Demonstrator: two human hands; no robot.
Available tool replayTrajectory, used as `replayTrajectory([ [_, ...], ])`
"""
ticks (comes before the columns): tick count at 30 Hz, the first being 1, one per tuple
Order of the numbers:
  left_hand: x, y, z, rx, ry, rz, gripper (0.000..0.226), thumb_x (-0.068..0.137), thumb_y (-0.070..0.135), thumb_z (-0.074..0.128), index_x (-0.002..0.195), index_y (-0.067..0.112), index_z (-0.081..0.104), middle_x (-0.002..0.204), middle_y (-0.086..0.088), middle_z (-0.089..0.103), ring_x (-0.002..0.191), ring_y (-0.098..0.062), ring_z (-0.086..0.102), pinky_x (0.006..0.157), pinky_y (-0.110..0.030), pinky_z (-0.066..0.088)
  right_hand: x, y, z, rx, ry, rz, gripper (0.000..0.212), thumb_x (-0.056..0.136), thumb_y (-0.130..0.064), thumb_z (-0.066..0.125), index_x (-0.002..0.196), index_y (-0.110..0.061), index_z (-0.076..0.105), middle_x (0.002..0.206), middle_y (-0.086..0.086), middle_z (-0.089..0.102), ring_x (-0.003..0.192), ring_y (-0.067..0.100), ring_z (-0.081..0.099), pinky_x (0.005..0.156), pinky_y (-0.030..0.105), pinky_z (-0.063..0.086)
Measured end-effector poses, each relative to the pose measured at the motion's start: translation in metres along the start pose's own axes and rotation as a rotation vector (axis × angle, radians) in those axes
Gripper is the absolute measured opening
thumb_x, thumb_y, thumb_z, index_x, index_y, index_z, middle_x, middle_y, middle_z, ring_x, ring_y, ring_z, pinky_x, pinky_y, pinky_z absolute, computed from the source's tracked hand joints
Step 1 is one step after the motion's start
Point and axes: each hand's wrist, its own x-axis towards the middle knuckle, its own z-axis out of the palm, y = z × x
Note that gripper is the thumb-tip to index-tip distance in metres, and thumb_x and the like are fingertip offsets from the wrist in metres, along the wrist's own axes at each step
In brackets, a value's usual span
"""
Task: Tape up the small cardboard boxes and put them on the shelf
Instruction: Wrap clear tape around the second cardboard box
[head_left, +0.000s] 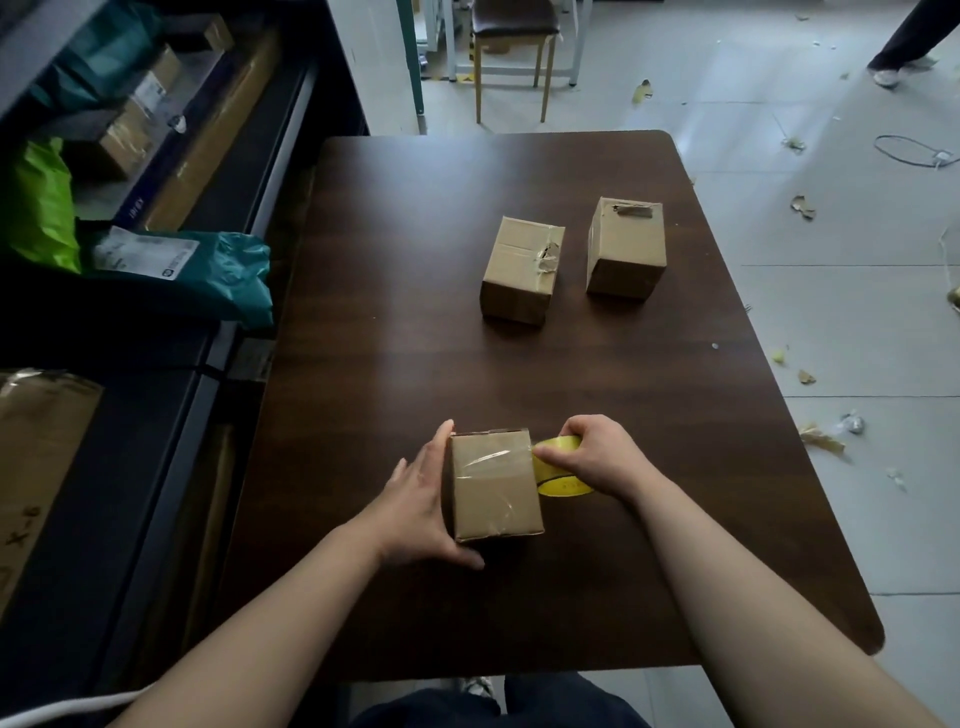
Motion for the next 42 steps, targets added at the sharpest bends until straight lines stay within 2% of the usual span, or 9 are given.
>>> replayTrajectory([
  [4, -0.001, 0.038, -0.015, 0.368, 0.021, 0.087, 0.150, 0.048, 0.081, 0.071, 0.146, 0.027, -0.030, 0.158, 0.006, -0.024, 0.145, -0.016, -0.023, 0.118, -0.050, -0.011, -0.001, -0.007, 0.002, -0.071, 0.032, -0.010, 0.036, 0.076, -0.056, 0.069, 0.077, -0.021, 0.061, 0.080, -0.004, 0.061, 0.081, 0.017, 0.058, 0.066, 0.029, 0.045],
  [9, 0.018, 0.071, -0.007, 0.676, 0.037, 0.150, 0.133, 0.058, 0.071, 0.074, 0.153, 0.020, -0.005, 0.157, -0.002, 0.012, 0.144, -0.026, 0.010, 0.119, -0.045, 0.009, -0.006, -0.005, 0.003, -0.083, 0.034, -0.005, 0.036, 0.076, -0.057, 0.067, 0.079, -0.022, 0.061, 0.079, -0.004, 0.061, 0.082, 0.017, 0.059, 0.067, 0.031, 0.047],
  [13, 0.024, 0.075, -0.013, 0.531, 0.076, 0.173, 0.125, 0.057, 0.058, 0.079, 0.152, 0.023, 0.006, 0.154, 0.003, 0.017, 0.142, -0.021, 0.014, 0.118, -0.039, 0.010, -0.014, 0.009, -0.013, 0.064, 0.088, -0.025, 0.038, 0.077, -0.052, 0.072, 0.075, -0.016, 0.065, 0.073, -0.002, 0.060, 0.075, 0.017, 0.057, 0.064, 0.031, 0.043],
  [18, 0.025, 0.063, -0.019, 0.089, 0.125, 0.243, 0.124, 0.055, 0.040, 0.088, 0.150, 0.024, 0.010, 0.150, 0.009, 0.018, 0.140, -0.015, 0.018, 0.120, -0.036, 0.016, -0.031, 0.011, -0.064, 0.466, 0.120, -0.111, 0.031, 0.084, -0.032, 0.073, 0.066, -0.009, 0.061, 0.062, -0.001, 0.049, 0.061, 0.011, 0.047, 0.057, 0.028, 0.037],
  [23, 0.029, 0.045, 0.002, 0.003, 0.058, 0.191, 0.122, 0.052, 0.047, 0.086, 0.144, 0.040, 0.007, 0.149, 0.014, 0.018, 0.139, -0.018, 0.024, 0.116, -0.045, 0.027, -0.031, 0.001, -0.072, 0.345, 0.028, -0.083, 0.023, 0.084, -0.034, 0.071, 0.073, -0.014, 0.068, 0.070, -0.001, 0.061, 0.068, 0.011, 0.056, 0.061, 0.025, 0.044],
  [28, 0.022, 0.019, -0.003, 0.197, 0.092, 0.109, 0.127, 0.055, 0.050, 0.082, 0.150, 0.028, 0.001, 0.153, 0.006, 0.021, 0.145, -0.016, 0.014, 0.121, -0.044, -0.003, -0.028, 0.007, -0.063, 0.229, 0.019, -0.043, 0.031, 0.077, -0.045, 0.076, 0.074, -0.016, 0.067, 0.076, 0.002, 0.065, 0.071, 0.013, 0.060, 0.057, 0.026, 0.048],
  [34, 0.022, 0.002, 0.001, 0.212, 0.113, 0.068, 0.129, 0.055, 0.048, 0.084, 0.150, 0.020, 0.001, 0.152, 0.002, 0.026, 0.145, -0.019, 0.017, 0.121, -0.035, -0.006, -0.019, 0.006, -0.056, 0.173, -0.104, -0.020, 0.038, 0.079, -0.051, 0.072, 0.075, -0.013, 0.068, 0.071, -0.003, 0.060, 0.069, 0.011, 0.055, 0.056, 0.024, 0.044],
  [38, 0.024, -0.011, 0.004, 0.180, 0.109, 0.059, 0.127, 0.053, 0.048, 0.082, 0.148, 0.022, 0.002, 0.147, 0.002, 0.031, 0.142, -0.021, 0.024, 0.122, -0.037, 0.002, -0.012, 0.004, -0.048, 0.108, -0.159, -0.047, 0.051, 0.083, -0.057, 0.064, 0.076, -0.007, 0.066, 0.068, 0.000, 0.051, 0.064, 0.012, 0.048, 0.058, 0.030, 0.038],
  [42, 0.027, -0.017, 0.005, 0.066, 0.098, 0.043, 0.121, 0.050, 0.048, 0.081, 0.142, 0.034, 0.004, 0.137, 0.004, 0.036, 0.132, -0.019, 0.032, 0.115, -0.040, 0.029, -0.006, 0.005, -0.050, 0.053, -0.005, -0.065, 0.052, 0.078, -0.059, 0.068, 0.057, -0.014, 0.055, 0.057, -0.003, 0.049, 0.057, 0.012, 0.047, 0.051, 0.028, 0.038],
])
